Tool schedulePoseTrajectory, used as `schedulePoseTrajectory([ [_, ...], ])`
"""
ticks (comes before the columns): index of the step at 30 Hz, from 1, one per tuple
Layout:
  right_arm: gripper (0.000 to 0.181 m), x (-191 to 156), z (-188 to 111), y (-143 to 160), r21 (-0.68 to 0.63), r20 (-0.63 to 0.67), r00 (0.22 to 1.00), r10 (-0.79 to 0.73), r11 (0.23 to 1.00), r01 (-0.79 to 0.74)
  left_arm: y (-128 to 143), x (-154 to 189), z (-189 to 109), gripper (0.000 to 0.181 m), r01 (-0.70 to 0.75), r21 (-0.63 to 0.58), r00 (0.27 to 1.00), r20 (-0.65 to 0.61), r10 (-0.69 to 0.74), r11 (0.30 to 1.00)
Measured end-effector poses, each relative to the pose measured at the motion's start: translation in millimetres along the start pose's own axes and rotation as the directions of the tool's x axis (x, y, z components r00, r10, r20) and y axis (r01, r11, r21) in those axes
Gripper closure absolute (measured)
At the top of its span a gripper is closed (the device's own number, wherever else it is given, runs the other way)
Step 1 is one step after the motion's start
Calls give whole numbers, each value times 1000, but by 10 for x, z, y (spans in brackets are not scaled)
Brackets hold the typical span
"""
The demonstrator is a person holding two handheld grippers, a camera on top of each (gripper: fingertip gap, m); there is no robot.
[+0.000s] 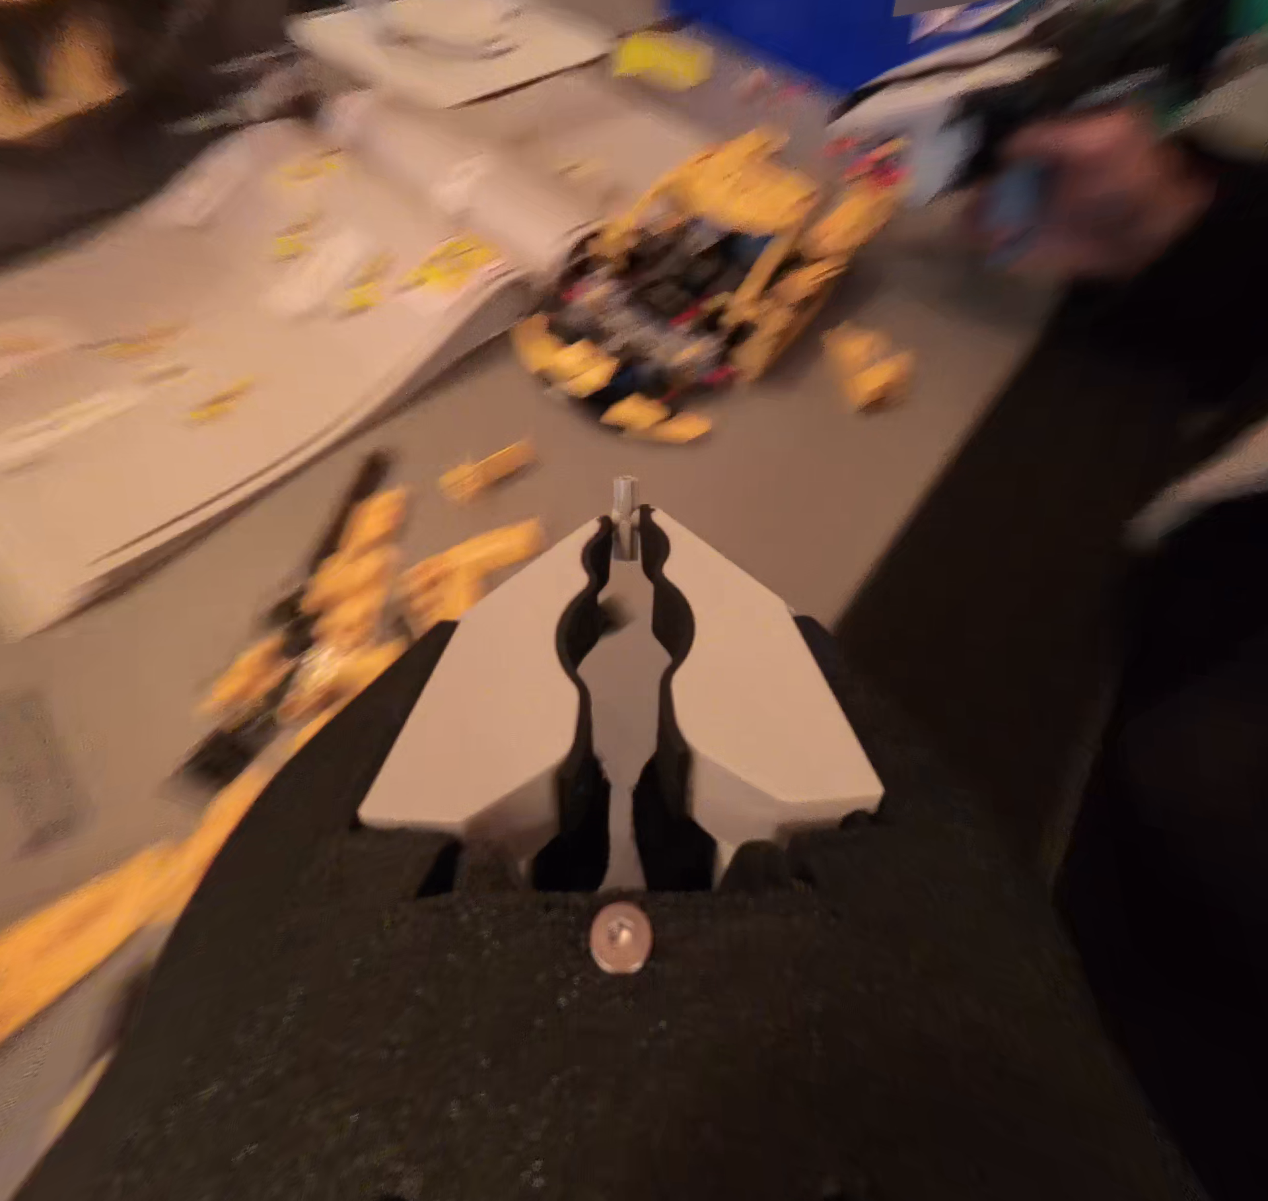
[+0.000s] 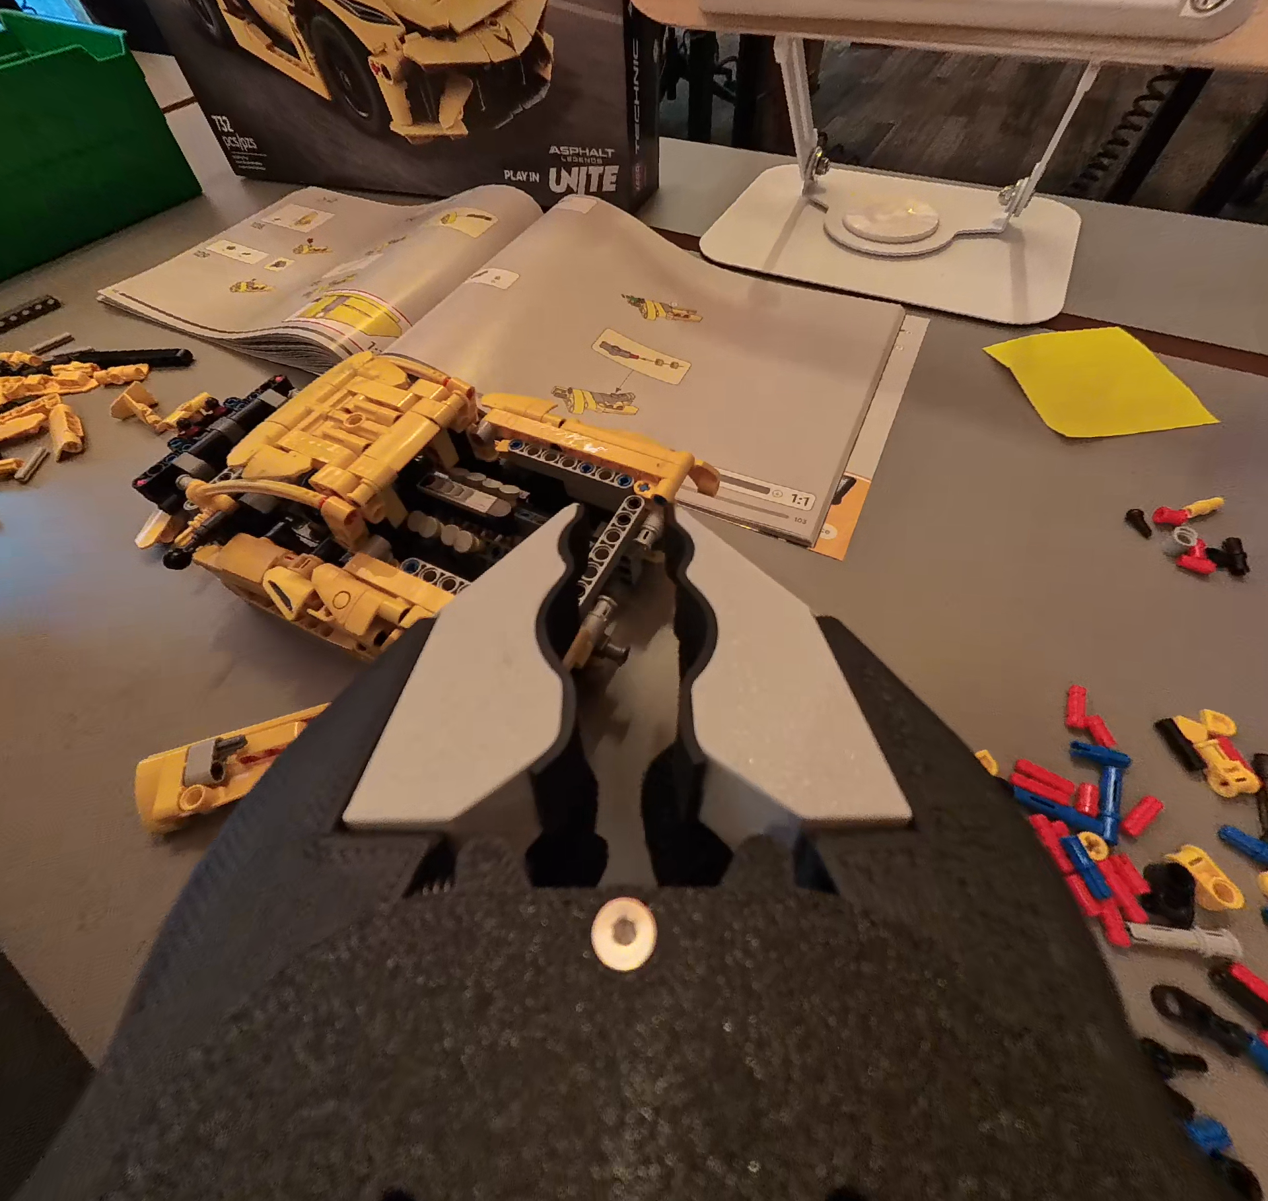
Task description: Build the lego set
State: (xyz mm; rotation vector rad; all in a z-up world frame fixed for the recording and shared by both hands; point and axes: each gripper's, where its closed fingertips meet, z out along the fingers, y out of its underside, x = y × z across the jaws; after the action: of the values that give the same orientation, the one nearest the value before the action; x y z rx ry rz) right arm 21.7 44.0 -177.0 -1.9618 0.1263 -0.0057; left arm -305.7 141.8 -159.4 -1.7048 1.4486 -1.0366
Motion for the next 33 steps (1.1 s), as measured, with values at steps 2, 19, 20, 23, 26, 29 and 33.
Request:
schedulePoseTrajectory([
  [2,161,3,-12,-6,7,1,1000,5,1000,-5,-215,464,341,174,150,-12,953,-266,-147,989],
  [19,157,77,-56,5,12,-9,999,39,999,-39,168,1194,1748,173,-218,-338,947,-298,116,915],
  [20,157,125,-89,-24,23,-22,998,56,998,-55,204,1164,1754,173,-229,-348,950,-285,130,909],
  [23,148,274,-237,-66,17,-3,987,162,987,-162,222,1188,1757,173,-226,-336,947,-298,124,914],
  [26,134,751,-445,156,-156,-128,985,117,978,-137,218,1214,1758,170,-220,-326,943,-312,115,920],
  [29,142,1260,-718,279,-259,-226,971,78,956,-137,154,1204,1743,152,-191,-300,945,-314,92,935],
  [33,145,1289,-833,394,-275,-103,988,116,951,-140,-296,988,1608,151,-69,-80,960,-277,45,994],
])
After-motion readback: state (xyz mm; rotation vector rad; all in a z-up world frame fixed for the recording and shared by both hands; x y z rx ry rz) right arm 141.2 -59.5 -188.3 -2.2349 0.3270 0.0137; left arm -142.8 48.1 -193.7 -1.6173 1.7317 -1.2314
